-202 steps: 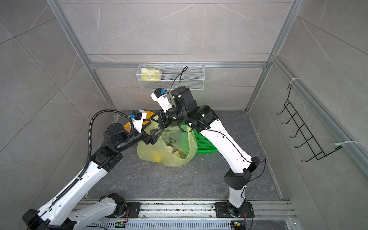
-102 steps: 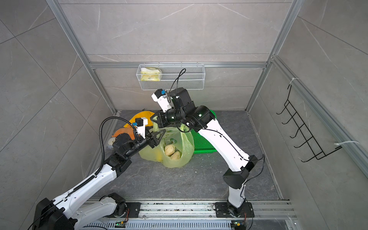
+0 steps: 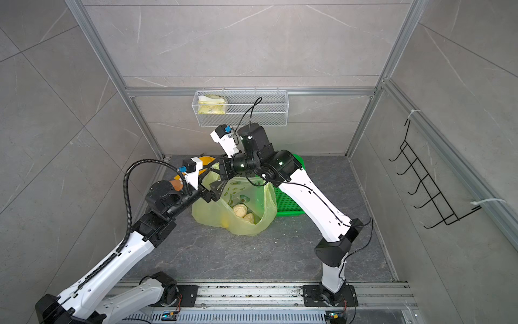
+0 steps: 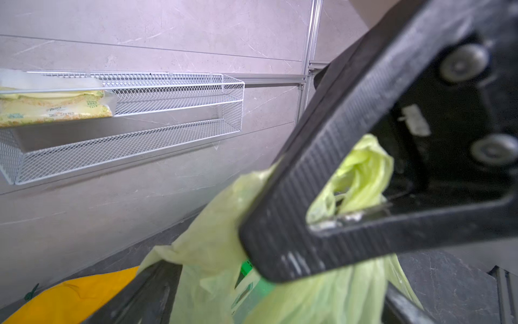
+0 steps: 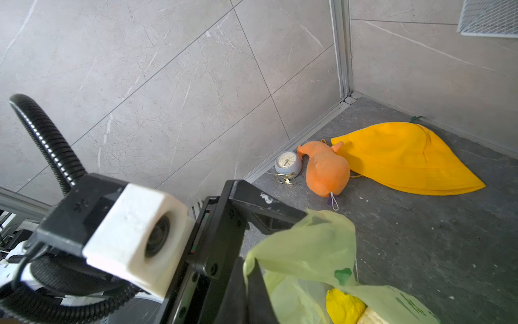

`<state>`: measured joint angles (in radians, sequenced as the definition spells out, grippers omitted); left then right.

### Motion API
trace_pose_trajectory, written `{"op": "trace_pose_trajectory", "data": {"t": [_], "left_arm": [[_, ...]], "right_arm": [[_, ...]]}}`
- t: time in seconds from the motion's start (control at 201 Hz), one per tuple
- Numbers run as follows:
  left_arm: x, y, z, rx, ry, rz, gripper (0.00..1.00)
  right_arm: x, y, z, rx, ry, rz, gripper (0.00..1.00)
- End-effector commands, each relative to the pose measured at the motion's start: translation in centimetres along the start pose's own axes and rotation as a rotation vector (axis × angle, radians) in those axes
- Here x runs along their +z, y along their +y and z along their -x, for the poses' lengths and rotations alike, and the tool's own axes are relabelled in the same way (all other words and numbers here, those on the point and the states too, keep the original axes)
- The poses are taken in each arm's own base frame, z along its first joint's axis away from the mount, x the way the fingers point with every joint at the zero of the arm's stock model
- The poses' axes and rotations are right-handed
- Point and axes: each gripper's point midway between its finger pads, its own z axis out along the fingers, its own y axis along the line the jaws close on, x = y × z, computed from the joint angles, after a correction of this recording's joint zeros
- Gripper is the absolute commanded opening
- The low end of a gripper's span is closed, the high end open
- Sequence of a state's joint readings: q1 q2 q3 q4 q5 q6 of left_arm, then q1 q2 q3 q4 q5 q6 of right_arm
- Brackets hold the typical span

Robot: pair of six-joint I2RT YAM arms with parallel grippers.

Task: Place the pears into plastic bags & tie knots
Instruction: Place the plastic bag at the center of the board.

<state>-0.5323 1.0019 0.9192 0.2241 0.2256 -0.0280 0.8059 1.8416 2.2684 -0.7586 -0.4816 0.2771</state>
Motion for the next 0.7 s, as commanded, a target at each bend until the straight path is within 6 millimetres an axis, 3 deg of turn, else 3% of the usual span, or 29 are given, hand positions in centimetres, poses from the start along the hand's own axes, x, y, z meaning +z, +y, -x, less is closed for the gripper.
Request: {"op": "trace_pose_trajectory", "data": {"t": [0.0,0.164,0.209,0.249,0.289,0.393,0.538,0.692], "left_arm": [[1.0,-0.8,0.5,0.079,-0.012,-0.064,0.85],[2.9,-1.6,-1.9,0.000,0.004,-0.146,0.55],[3.0,-1.4,-2.6,-0.022,-0.002,-0.137,0.53],[2.8,-1.2,-2.8,-0.036,-0.013,-0.122,0.56],[2.2,-1.0,-2.6,-0.044,-0.029,-0.102,0.66],[-0.7,-0.8,-0.9,-0.031,-0.086,-0.042,0.81],[-4.0,-0.9,0.5,0.015,-0.092,0.003,0.87],[-4.9,-0.9,1.2,0.090,-0.074,0.022,0.89]], "right_arm": [[-1.7,2.4,1.3,-0.026,-0.039,0.054,0.00],[-2.2,2.9,1.9,-0.034,-0.057,0.066,0.00],[-2.3,3.0,1.9,-0.034,-0.058,0.065,0.00],[-2.4,2.9,1.9,-0.035,-0.056,0.061,0.00],[-2.4,2.8,1.7,-0.037,-0.052,0.055,0.00],[-2.5,2.4,1.3,-0.045,-0.043,0.033,0.00],[-2.2,2.1,1.0,-0.047,-0.036,0.030,0.00],[-1.9,2.1,0.6,-0.041,-0.018,0.040,0.00]]}}
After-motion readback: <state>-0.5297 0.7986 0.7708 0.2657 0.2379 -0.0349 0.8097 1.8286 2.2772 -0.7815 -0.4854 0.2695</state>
